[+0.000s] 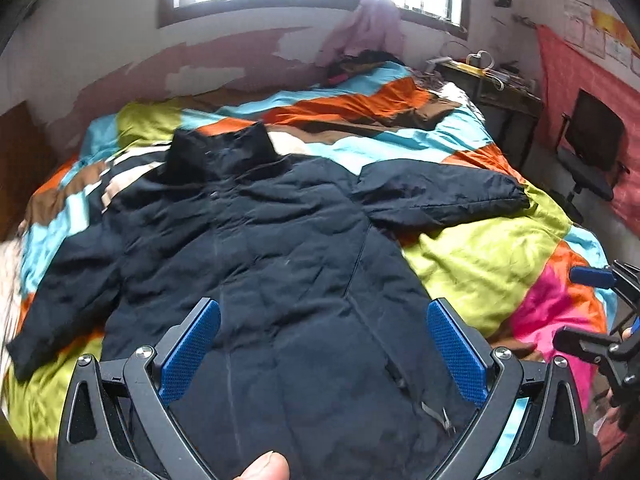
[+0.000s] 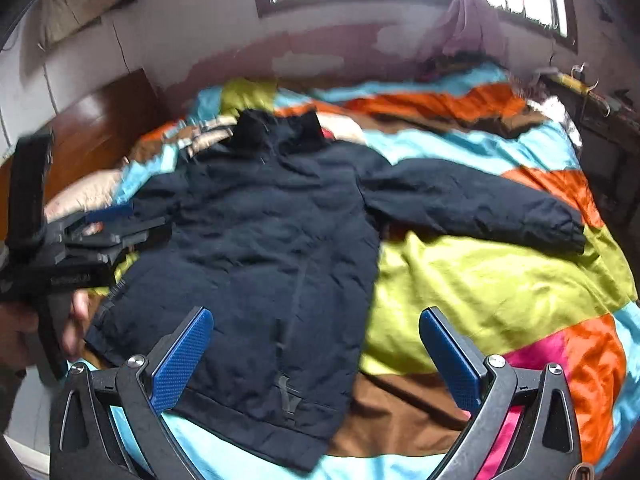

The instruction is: Fold large clothes

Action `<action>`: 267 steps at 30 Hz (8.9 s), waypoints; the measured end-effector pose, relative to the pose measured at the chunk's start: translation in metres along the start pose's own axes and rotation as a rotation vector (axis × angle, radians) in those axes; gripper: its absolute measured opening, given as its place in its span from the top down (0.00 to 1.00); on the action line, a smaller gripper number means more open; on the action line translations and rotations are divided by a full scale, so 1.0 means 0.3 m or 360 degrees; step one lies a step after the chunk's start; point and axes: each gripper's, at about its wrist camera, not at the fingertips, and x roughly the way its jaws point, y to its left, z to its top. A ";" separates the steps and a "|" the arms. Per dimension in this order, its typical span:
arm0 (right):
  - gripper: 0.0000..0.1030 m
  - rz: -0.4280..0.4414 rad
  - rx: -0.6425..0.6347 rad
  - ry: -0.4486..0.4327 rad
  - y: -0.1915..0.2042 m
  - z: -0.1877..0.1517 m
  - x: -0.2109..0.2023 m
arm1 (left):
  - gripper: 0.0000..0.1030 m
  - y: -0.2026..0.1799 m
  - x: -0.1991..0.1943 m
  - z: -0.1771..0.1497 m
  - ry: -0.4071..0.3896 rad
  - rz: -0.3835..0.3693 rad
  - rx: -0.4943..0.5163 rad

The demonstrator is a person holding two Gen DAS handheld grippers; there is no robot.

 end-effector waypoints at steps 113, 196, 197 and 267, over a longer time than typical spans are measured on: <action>0.83 0.0968 0.0139 0.0160 0.463 0.845 0.996 | 0.42 1.175 0.515 -0.027 0.0191 0.0137 -0.0702; 0.24 0.0275 -0.0310 0.0108 0.541 0.600 0.953 | 0.39 2.022 -0.149 -0.774 -0.0099 0.0427 -0.2036; 0.24 0.0278 -0.0313 0.0108 0.544 0.599 0.952 | 0.39 2.036 -0.159 -0.782 -0.0093 0.0454 -0.2021; 0.24 0.1137 0.0801 0.0468 0.210 0.613 1.173 | 0.93 0.691 0.693 -0.186 -0.0012 0.0814 0.1270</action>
